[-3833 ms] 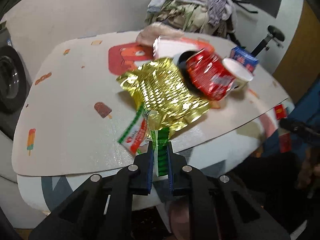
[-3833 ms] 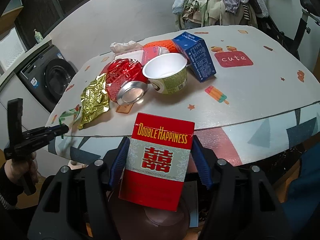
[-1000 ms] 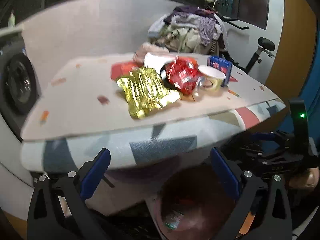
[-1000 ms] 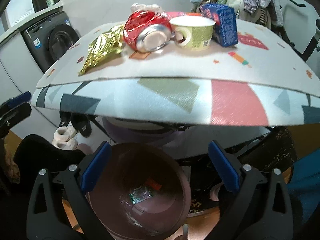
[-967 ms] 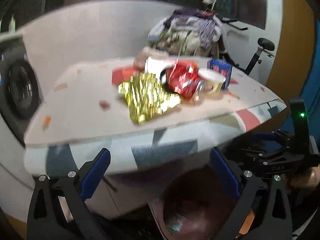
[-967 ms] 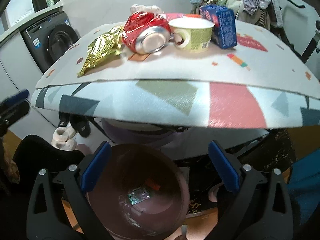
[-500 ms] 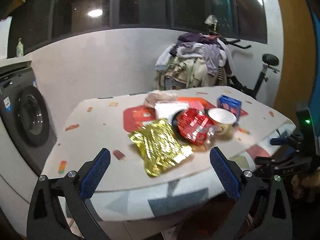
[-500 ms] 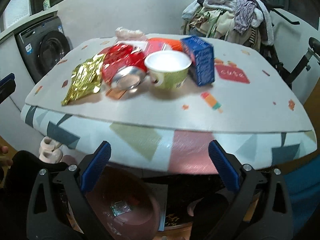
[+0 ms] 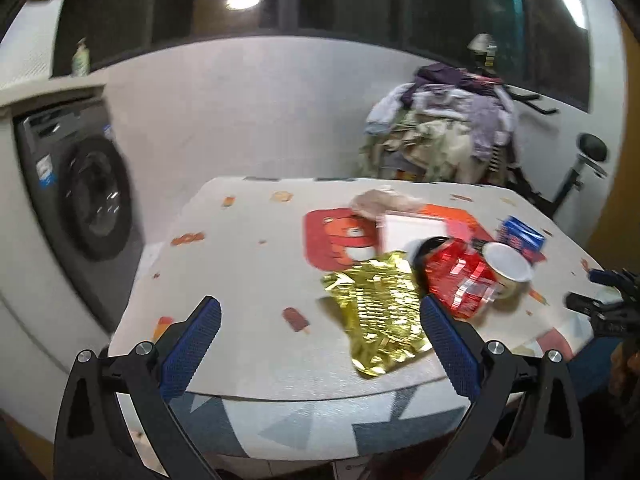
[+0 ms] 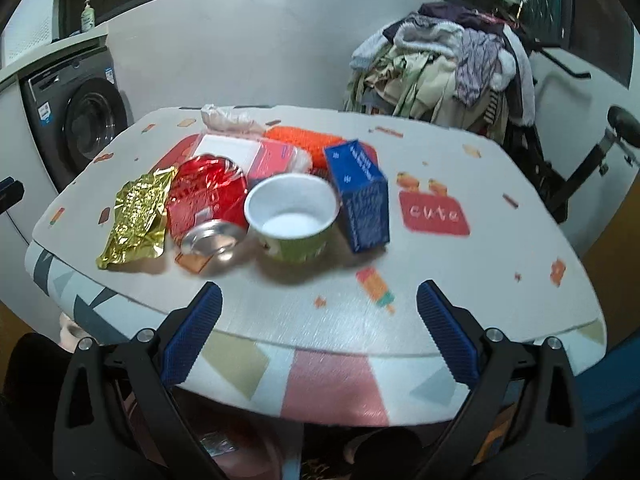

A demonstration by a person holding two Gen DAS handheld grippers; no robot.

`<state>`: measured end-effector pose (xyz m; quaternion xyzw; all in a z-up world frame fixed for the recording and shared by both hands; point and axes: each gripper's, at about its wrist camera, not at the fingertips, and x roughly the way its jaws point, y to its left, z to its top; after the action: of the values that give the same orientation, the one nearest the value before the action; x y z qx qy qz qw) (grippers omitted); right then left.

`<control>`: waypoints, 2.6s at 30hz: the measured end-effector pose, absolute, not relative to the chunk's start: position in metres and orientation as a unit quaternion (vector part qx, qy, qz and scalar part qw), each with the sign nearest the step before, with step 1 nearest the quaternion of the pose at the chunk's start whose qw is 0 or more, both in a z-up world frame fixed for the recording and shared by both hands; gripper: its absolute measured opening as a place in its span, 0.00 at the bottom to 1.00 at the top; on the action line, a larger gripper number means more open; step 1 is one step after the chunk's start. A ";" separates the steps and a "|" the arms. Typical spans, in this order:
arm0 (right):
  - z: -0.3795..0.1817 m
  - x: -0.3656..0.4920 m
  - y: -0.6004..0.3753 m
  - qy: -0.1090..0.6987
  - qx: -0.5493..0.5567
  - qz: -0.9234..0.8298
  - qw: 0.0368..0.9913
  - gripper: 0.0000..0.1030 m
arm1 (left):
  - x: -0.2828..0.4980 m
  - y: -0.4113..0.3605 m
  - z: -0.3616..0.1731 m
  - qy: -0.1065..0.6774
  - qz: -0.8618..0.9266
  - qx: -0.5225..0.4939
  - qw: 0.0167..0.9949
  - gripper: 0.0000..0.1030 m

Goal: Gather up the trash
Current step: 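Move both tools back over the table toward the remaining trash, then grasp the gold foil wrapper with the left tool while the right tool grasps the blue box, then lower the gold wrapper and blue box into the brown bin and open both tools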

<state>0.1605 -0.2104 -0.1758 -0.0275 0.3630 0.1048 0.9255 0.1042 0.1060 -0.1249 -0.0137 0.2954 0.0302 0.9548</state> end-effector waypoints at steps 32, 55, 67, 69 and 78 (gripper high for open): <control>-0.200 0.313 -0.241 0.427 0.106 0.120 0.890 0.48 | 0.153 0.118 -0.159 0.364 -0.020 -0.044 0.930 0.94; -0.179 0.212 -0.291 0.338 0.138 0.066 0.929 0.44 | 0.245 0.096 -0.230 0.481 -0.080 -0.159 0.859 0.44; -0.180 0.171 -0.269 0.344 0.108 0.089 0.928 0.44 | 0.190 0.089 -0.167 0.423 -0.092 -0.080 0.898 0.41; -0.180 0.166 -0.261 0.346 0.105 0.102 0.927 0.44 | 0.173 0.081 -0.158 0.412 -0.103 -0.062 0.903 0.41; -0.177 0.130 -0.232 0.345 0.093 0.158 0.920 0.44 | 0.104 0.039 -0.145 0.380 -0.151 0.000 0.913 0.42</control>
<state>0.1302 -0.2320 -0.1774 0.0930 0.3455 0.1576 0.9204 0.1043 0.0390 -0.1449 0.0003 0.3797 -0.1512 0.9127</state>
